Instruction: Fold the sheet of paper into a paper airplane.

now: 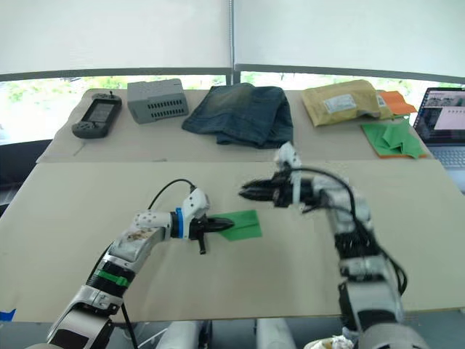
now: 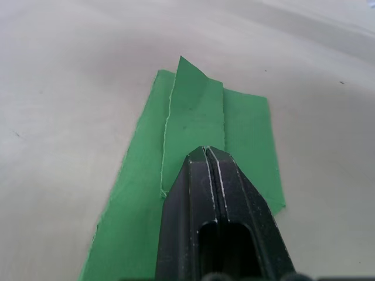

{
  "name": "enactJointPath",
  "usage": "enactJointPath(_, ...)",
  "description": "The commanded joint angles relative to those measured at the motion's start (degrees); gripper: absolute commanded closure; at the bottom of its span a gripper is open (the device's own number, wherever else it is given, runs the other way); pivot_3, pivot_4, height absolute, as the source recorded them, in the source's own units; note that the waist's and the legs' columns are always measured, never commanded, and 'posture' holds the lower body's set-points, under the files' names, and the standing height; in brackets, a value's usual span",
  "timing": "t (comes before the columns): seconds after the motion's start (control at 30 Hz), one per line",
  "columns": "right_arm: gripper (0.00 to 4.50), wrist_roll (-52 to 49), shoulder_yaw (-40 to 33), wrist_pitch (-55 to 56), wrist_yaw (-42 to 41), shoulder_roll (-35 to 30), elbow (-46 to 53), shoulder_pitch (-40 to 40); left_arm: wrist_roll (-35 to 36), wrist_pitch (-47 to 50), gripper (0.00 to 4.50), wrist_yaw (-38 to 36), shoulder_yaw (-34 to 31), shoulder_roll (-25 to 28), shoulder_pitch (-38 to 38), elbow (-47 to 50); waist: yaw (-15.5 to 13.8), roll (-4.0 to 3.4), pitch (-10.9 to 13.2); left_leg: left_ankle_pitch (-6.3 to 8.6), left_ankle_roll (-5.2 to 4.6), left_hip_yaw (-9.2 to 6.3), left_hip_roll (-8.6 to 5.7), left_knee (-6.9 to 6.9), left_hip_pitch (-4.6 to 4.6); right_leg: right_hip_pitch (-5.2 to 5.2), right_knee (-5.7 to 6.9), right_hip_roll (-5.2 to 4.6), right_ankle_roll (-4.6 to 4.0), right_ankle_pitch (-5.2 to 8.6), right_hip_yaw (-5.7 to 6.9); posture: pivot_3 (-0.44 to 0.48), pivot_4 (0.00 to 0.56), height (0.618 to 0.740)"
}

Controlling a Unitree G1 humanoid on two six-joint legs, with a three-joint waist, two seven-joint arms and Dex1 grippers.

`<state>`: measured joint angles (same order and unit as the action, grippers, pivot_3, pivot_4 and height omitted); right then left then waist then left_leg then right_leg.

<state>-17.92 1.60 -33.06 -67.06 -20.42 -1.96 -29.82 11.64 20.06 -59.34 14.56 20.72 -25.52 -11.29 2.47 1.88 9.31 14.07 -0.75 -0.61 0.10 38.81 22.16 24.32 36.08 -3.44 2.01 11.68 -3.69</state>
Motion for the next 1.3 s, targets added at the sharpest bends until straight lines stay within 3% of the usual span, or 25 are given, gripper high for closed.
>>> enactJointPath(0.03,4.48,3.19,0.71,4.26,11.83,2.87,10.54,6.16,-0.41,1.73,4.5,-0.44,0.55,1.22,1.02,-0.52,-0.03,0.0,0.0,0.0,0.0,-0.01,-0.02,-0.01,0.0,-0.01,-0.01,0.0,0.17,0.1,0.0,0.0,0.15,0.728)
enactJointPath(0.37,4.48,8.88,4.45,8.29,27.4,5.35,14.66,19.53,-0.03,2.03,4.5,-0.1,-0.68,3.25,2.98,1.6,0.09,0.0,0.0,0.0,0.0,0.08,-0.01,-0.04,-0.07,-0.03,-0.05,0.02,0.34,0.26,-0.03,0.0,0.15,0.728)
enactJointPath(0.53,4.48,8.95,7.36,8.3,28.1,4.86,13.91,20.13,-0.55,1.08,4.5,0.17,-0.48,3.1,2.58,0.7,0.03,0.0,0.0,0.0,0.0,0.11,0.01,-0.03,-0.09,-0.05,-0.08,0.06,0.34,0.28,-0.04,0.0,0.15,0.728)
enactJointPath(0.83,4.48,8.69,1.74,8.32,33.23,1.83,7.22,19.4,-1.58,-1.34,4.5,-0.9,0.7,2.97,0.99,-1.97,-0.26,0.0,0.0,0.0,-0.01,0.27,-0.01,-0.01,-0.17,-0.17,-0.13,0.05,0.35,0.28,-0.04,0.0,0.15,0.728)
enactJointPath(1.07,4.48,5.5,-0.87,9.75,30.94,-0.91,9.27,20.3,-1.65,-2.04,4.5,-1.04,0.93,2.82,0.87,-2.65,-0.37,0.0,-0.01,0.0,-0.01,0.53,0.01,-0.02,-0.15,-0.17,-0.16,0.06,0.36,0.28,-0.04,0.0,0.15,0.728)
enactJointPath(1.3,4.48,2.15,-2.21,13.15,29.76,0.14,11.28,14.77,-1.54,-2.05,4.5,-0.94,0.71,2.67,0.59,-2.49,-0.33,0.01,0.0,-0.01,-0.01,0.55,0.02,0.0,-0.1,-0.14,-0.17,0.06,0.37,0.28,-0.06,0.0,0.15,0.728)
